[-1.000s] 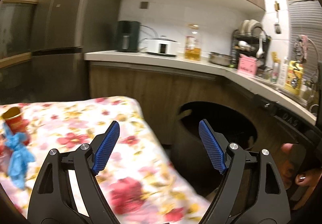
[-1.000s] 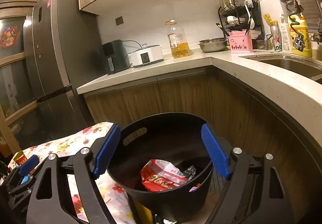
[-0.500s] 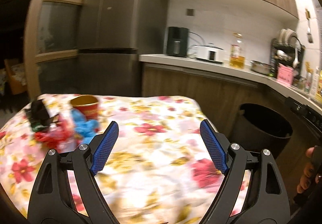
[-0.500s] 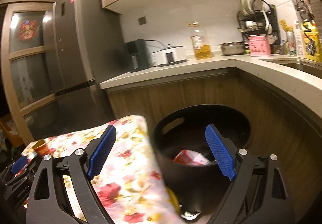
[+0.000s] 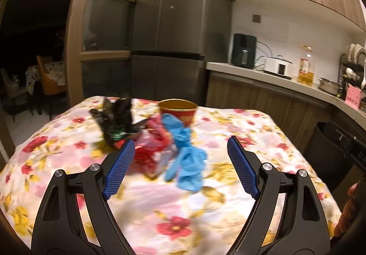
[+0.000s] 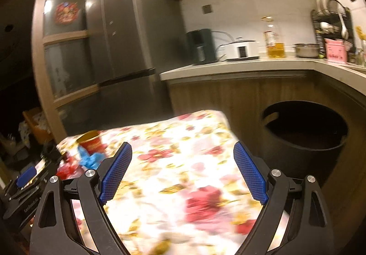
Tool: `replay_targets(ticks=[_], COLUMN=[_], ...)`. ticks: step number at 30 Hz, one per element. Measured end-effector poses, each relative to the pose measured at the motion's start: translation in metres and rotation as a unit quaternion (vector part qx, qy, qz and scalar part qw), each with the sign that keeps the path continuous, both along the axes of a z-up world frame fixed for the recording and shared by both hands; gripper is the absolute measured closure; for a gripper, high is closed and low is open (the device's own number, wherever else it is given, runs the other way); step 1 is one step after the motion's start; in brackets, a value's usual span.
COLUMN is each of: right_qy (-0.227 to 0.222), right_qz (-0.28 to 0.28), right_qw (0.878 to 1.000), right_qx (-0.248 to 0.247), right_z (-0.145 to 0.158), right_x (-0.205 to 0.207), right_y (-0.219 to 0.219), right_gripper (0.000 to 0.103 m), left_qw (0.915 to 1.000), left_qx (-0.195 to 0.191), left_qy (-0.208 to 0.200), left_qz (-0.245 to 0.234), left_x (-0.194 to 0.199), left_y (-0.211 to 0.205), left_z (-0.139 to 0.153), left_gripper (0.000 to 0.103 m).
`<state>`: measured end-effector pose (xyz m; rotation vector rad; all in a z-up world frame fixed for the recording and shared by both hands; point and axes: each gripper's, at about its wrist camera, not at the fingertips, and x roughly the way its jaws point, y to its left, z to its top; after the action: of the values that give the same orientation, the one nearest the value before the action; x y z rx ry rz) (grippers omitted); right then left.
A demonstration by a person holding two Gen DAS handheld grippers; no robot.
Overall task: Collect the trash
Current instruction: 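Move both open grippers back over the table of trash, then grasp the black plastic bag with the left gripper while the right gripper grasps the blue glove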
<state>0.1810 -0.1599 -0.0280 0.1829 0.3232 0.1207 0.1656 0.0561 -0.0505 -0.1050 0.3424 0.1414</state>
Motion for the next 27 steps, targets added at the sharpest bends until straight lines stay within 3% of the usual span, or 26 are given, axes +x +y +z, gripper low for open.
replay_targets(ticks=[9,15,19,21,23,27], right_qy=[0.014,0.024,0.027,0.027,0.03,0.044], right_qz=[0.055,0.08,0.093,0.1,0.104,0.113], right_qw=[0.998,0.996,0.995,0.994,0.993,0.992], right_qx=[-0.018,-0.028,-0.034,-0.038,-0.042,-0.046], right_z=[-0.011,-0.017,-0.019,-0.02,-0.022,-0.028], right_x=[0.011,0.021,0.027,0.03,0.034,0.044], right_y=[0.062,0.092,0.109,0.117,0.123,0.136], right_gripper=[0.016,0.016,0.016,0.016,0.016,0.022], left_qw=[0.9984,0.9973,0.9971,0.9961,0.9951,0.9941], left_qx=[-0.012,-0.023,-0.032,-0.038,-0.045,-0.069], left_qy=[-0.005,0.017,0.044,0.063,0.076,0.078], left_qz=[0.056,0.067,0.054,0.048,0.043,0.029], left_x=[0.017,0.044,0.061,0.07,0.074,0.075], left_y=[0.061,0.089,0.095,0.099,0.102,0.11], left_z=[0.007,0.006,0.0,-0.007,-0.012,-0.017], left_gripper=[0.023,0.033,0.045,0.056,0.074,0.09])
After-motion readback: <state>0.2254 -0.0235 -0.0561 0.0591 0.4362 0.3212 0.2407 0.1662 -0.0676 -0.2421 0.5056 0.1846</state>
